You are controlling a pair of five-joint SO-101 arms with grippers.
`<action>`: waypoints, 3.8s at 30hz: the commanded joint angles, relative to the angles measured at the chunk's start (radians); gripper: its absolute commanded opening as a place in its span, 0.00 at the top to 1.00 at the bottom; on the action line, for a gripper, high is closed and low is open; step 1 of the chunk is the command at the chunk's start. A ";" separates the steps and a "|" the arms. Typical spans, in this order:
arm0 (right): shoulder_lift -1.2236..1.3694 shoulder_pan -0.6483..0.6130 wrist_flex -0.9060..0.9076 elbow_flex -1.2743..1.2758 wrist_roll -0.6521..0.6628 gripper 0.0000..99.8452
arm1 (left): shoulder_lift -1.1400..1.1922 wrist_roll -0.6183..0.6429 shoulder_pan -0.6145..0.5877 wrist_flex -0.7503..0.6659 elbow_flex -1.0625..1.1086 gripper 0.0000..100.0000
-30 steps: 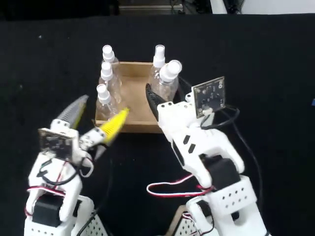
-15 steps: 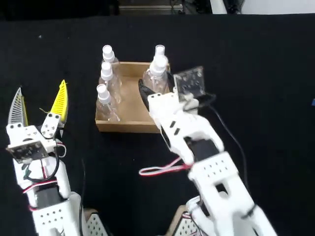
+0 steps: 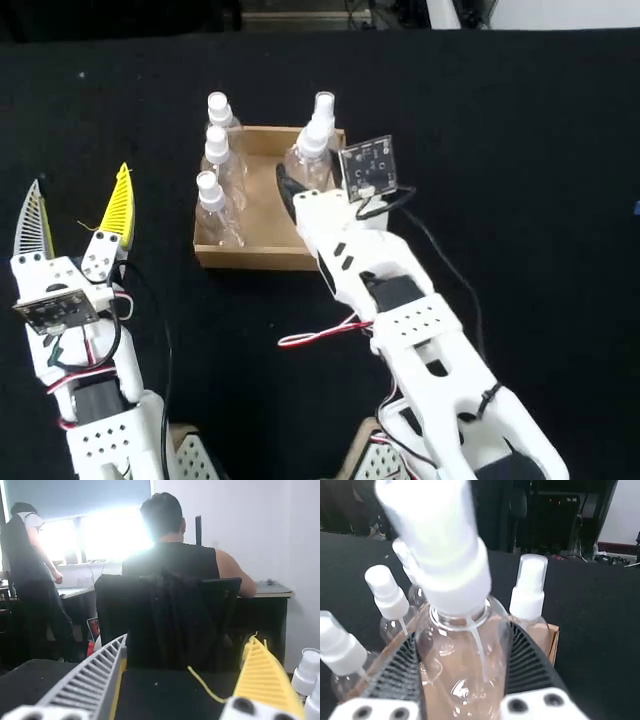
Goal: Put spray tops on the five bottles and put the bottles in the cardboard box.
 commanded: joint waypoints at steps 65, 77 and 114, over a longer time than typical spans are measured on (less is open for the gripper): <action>0.398 0.011 -0.172 -0.004 0.005 0.82 | -0.006 -0.003 -0.008 0.006 0.022 0.67; 0.398 0.011 -0.173 -0.004 0.005 0.82 | -0.006 -0.003 -0.010 0.006 0.022 0.67; 0.191 0.009 0.021 0.013 0.003 0.66 | -0.006 -0.003 -0.010 0.006 0.022 0.67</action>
